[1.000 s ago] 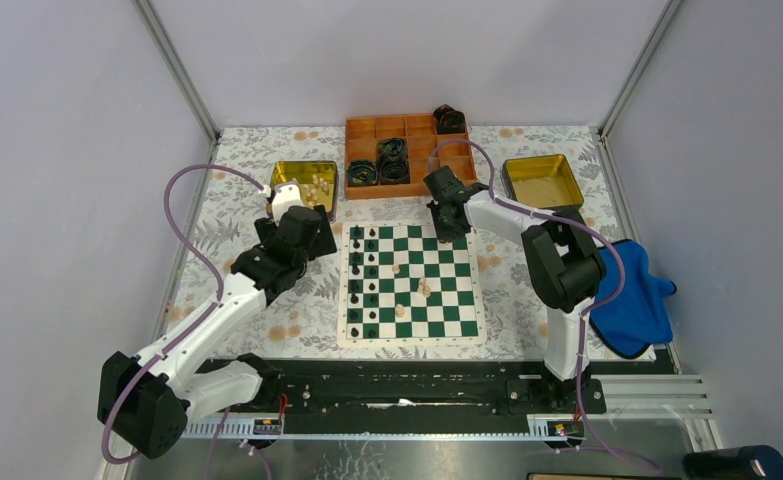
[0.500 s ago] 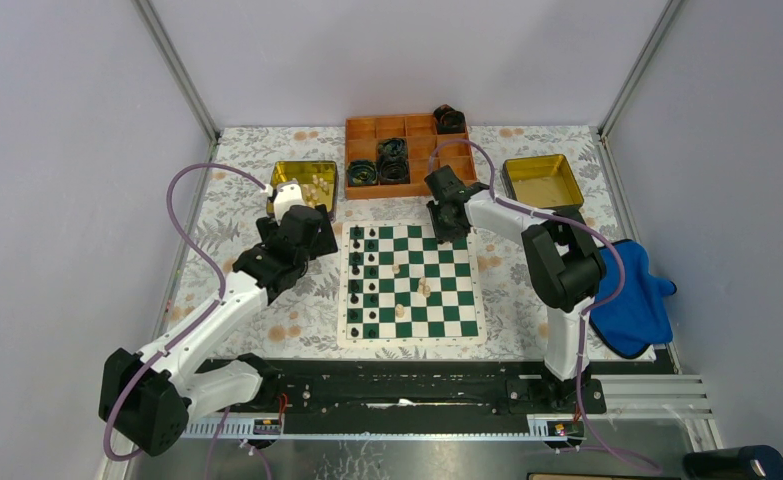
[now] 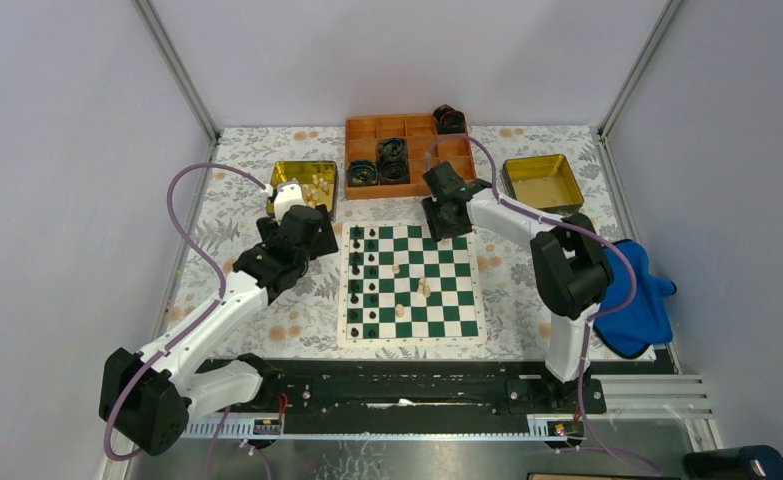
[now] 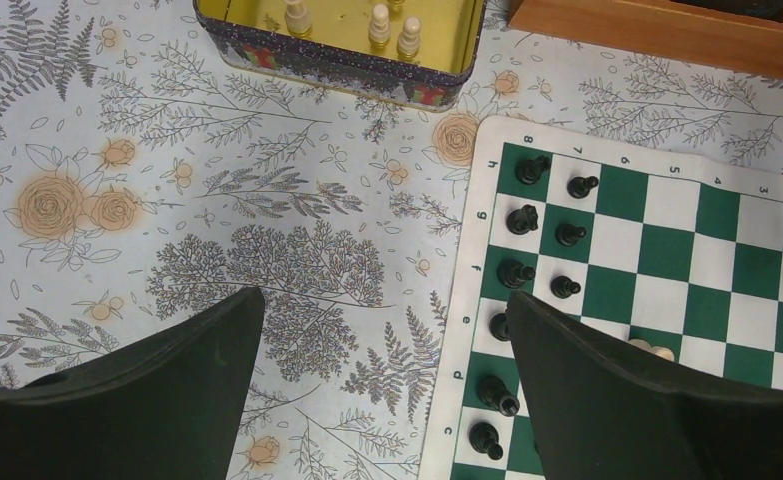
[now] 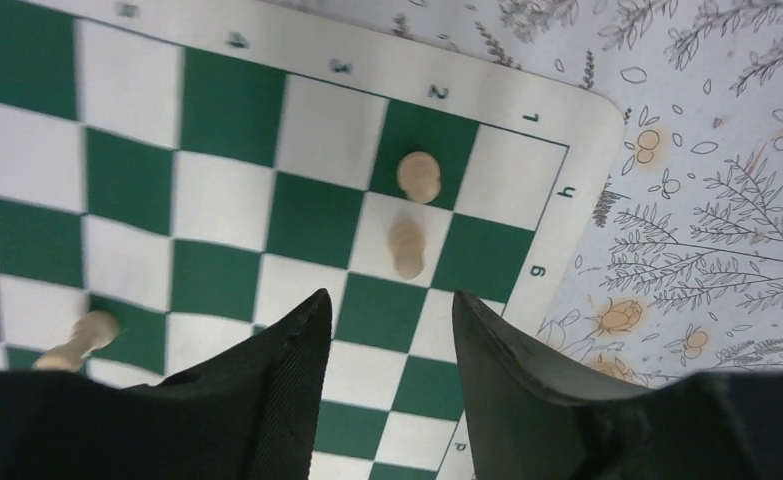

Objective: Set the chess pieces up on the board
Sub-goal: Place the chess piece on the chessboard, then pick up the chess piece from the chessboard.

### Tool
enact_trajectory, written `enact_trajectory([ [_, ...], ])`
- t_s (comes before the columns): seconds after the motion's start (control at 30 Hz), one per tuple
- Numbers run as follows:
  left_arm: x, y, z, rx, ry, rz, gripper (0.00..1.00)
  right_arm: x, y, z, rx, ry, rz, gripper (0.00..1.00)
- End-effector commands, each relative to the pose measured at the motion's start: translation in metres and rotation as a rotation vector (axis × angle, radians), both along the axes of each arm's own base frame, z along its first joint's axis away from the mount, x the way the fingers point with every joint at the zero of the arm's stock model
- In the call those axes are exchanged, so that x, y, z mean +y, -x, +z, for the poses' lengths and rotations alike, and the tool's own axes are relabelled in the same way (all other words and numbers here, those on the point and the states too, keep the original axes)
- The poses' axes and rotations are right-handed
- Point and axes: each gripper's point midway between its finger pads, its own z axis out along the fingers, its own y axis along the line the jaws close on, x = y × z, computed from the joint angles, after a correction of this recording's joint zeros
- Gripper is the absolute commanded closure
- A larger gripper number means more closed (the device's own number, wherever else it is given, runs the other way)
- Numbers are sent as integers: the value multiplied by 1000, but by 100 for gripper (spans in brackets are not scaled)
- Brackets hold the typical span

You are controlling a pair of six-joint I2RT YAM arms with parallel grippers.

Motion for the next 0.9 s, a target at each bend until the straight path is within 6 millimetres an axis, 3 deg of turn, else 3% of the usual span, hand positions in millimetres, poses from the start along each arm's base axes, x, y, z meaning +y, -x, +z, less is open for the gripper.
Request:
enact_trajectory([
  [0.0, -3, -10, 12, -61, 49, 19, 1, 31, 5, 63, -119, -43, 101, 43],
  [0.23, -4, -9, 13, -66, 67, 27, 1, 81, 43, 61, -64, -119, 269, 35],
  [0.4, -2, -6, 13, -65, 73, 32, 1, 105, 57, 52, -31, -160, 345, 28],
  [0.87, 2, -3, 16, -68, 57, 32, 1, 127, 62, 24, 30, -154, 396, 28],
])
